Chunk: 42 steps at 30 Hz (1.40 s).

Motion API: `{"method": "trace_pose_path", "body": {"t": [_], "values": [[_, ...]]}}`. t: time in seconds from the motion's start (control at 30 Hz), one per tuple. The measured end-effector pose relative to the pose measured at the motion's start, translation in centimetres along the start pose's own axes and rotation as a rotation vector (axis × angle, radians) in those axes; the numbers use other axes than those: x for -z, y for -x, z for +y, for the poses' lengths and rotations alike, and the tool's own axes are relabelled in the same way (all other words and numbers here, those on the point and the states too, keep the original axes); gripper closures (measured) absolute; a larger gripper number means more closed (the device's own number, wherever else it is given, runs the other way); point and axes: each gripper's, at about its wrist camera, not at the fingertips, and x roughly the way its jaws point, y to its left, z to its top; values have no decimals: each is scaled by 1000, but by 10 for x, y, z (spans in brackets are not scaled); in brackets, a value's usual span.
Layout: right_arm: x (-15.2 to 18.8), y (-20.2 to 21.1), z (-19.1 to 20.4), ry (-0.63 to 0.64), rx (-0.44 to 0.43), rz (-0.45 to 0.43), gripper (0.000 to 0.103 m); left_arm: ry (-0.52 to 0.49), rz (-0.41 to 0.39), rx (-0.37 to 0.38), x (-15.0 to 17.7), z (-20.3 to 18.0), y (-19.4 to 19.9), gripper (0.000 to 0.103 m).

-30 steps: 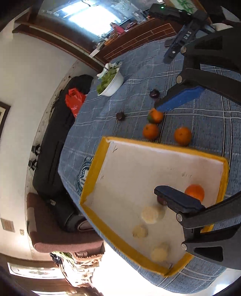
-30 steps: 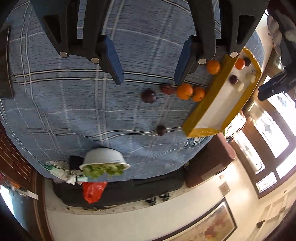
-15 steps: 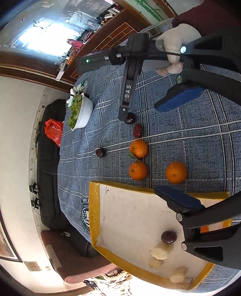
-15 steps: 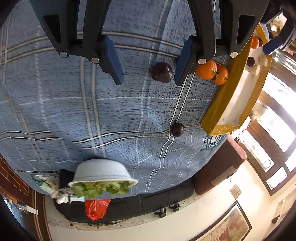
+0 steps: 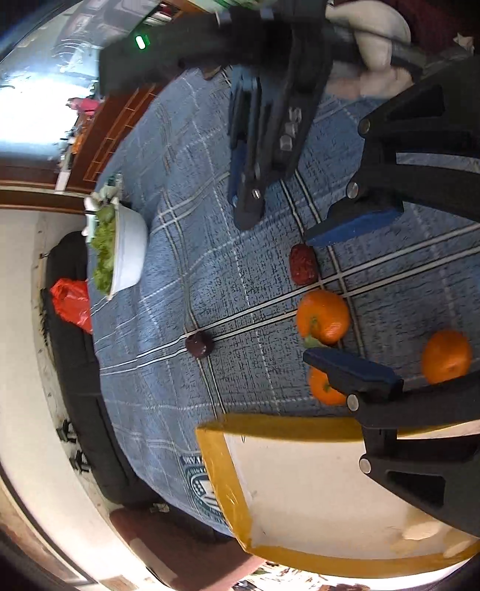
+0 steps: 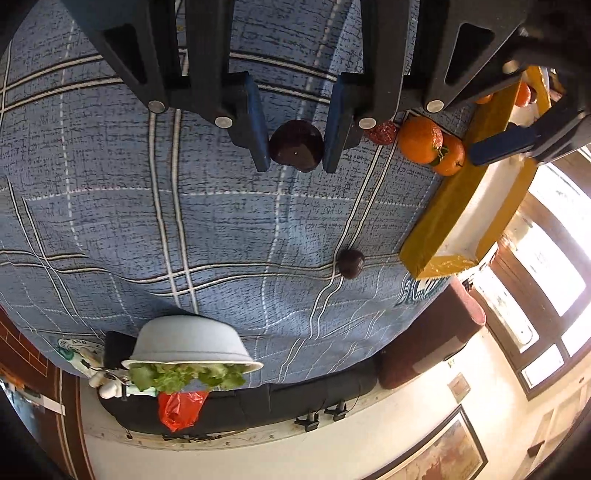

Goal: Organize fruits
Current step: 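Grasp a dark plum with the right tool while the left tool grasps a tangerine, then carry the plum and tangerine into the yellow tray and open both tools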

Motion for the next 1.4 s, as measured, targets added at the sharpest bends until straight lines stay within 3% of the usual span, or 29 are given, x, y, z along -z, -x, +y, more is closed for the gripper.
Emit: {"method": "trace_pose_path", "body": {"t": [0.17,0.23,0.27,0.53,0.67,0.8,0.93,1.17,1.3,1.4], "values": [[-5,3,-8,-34,-28,6,71,-88,122,15,-4,-6,-33,47],[-7,1,-12,-52,-41,10,71,-117,144,18,0,-13,-36,58],[-7,1,-13,-57,-44,10,71,-121,142,34,1,-15,-34,67],[-5,4,-18,-90,-82,27,71,-75,120,4,5,-22,-35,67],[-4,4,-27,-152,-211,43,71,-33,106,5,8,-21,-31,67],[-1,-5,-39,-274,-452,86,70,48,62,13,15,-11,-12,67],[2,-5,-43,-315,-537,89,70,145,-2,-8,29,10,24,67],[5,-2,-27,-273,-534,96,70,376,-87,-139,72,79,94,67],[11,0,-5,-231,-480,114,70,541,-83,-190,102,124,110,67],[18,5,26,-209,-505,149,69,626,-57,-217,118,148,112,67]]}}
